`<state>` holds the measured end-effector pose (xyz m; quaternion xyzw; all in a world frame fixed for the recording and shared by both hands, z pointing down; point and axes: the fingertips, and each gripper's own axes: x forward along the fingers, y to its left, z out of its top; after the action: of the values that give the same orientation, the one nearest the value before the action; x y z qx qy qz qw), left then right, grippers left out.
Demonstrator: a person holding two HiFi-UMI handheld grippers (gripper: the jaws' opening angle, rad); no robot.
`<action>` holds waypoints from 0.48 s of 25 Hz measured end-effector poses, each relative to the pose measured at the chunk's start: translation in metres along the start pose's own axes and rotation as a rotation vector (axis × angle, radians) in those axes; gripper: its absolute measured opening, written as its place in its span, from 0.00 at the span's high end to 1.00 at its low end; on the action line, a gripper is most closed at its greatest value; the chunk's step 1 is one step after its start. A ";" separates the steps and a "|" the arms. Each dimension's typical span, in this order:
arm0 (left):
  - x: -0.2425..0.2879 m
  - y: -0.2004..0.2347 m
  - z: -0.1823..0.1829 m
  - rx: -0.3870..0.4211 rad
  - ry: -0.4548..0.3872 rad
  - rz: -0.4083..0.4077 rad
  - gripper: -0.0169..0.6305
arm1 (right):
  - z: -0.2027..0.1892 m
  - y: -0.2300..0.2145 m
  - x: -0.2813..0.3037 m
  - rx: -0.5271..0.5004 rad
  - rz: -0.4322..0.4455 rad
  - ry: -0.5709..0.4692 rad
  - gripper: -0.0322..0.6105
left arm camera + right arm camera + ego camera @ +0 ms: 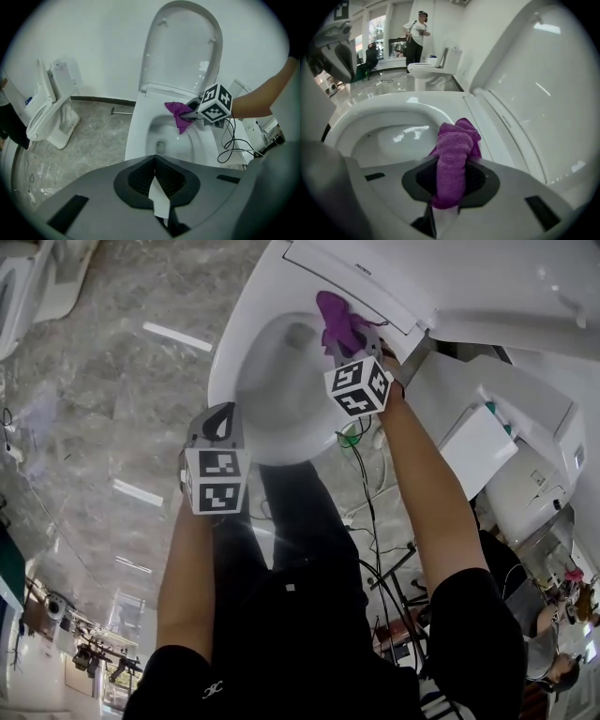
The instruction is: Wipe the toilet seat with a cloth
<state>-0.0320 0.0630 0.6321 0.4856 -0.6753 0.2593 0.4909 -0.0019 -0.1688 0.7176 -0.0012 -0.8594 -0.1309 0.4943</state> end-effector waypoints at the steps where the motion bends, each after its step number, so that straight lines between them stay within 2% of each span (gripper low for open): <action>1: -0.002 0.003 -0.001 0.001 -0.001 0.006 0.96 | -0.001 -0.006 -0.002 0.032 -0.025 0.003 0.81; 8: -0.012 0.025 -0.011 -0.042 -0.015 0.031 0.96 | -0.050 -0.040 -0.036 0.322 -0.178 0.053 0.81; 10: -0.013 0.029 -0.013 -0.061 -0.020 0.027 0.96 | -0.052 -0.041 -0.037 0.296 -0.183 0.041 0.81; 12: -0.014 0.031 -0.015 -0.072 -0.026 0.023 0.96 | -0.042 -0.039 -0.029 0.204 -0.177 0.038 0.81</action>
<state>-0.0535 0.0928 0.6289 0.4631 -0.6960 0.2342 0.4963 0.0432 -0.2125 0.7041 0.1273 -0.8554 -0.0857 0.4948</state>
